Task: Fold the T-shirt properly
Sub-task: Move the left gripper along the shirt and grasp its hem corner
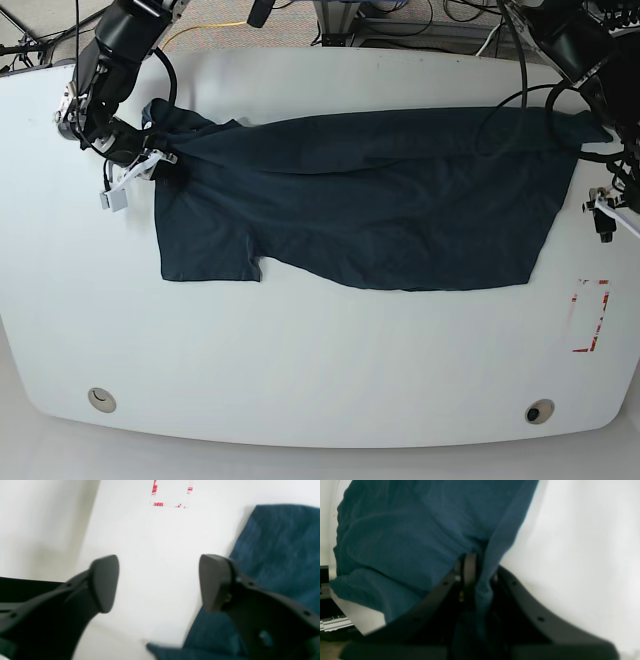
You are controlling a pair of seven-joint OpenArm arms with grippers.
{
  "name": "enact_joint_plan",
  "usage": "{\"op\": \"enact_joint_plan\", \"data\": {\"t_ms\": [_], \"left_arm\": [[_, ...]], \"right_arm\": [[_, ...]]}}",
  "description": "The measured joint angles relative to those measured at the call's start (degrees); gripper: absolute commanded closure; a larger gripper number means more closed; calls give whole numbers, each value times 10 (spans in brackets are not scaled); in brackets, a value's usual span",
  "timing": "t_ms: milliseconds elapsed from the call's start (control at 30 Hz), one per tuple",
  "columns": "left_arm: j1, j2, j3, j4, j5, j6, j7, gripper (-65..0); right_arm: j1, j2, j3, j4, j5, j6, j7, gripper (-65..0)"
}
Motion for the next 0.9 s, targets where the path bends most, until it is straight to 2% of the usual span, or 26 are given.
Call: {"op": "enact_joint_plan", "data": {"t_ms": [100, 167, 267, 433, 567, 733, 900], "left_arm": [[-29, 0, 2, -50, -1, 11, -3, -522], [-46, 1, 6, -85, -1, 40, -3, -524], [-66, -1, 18, -139, 1, 60, -3, -524], [-97, 6, 31, -210, -6, 58, -3, -524], [-100, 21, 33, -237, -33, 60, -49, -524], [-101, 20, 86, -281, -48, 62, -79, -524], [-113, 22, 106, -318, -61, 60, -97, -524]], "right_arm": [[0, 0, 0, 0, 0, 0, 0, -46], [0, 0, 0, 0, 0, 0, 0, -46], [0, 0, 0, 0, 0, 0, 0, -46], [0, 0, 0, 0, 0, 0, 0, -46], [0, 0, 0, 0, 0, 0, 0, -46], [0, 0, 0, 0, 0, 0, 0, -46], [0, 0, 0, 0, 0, 0, 0, -46]]}}
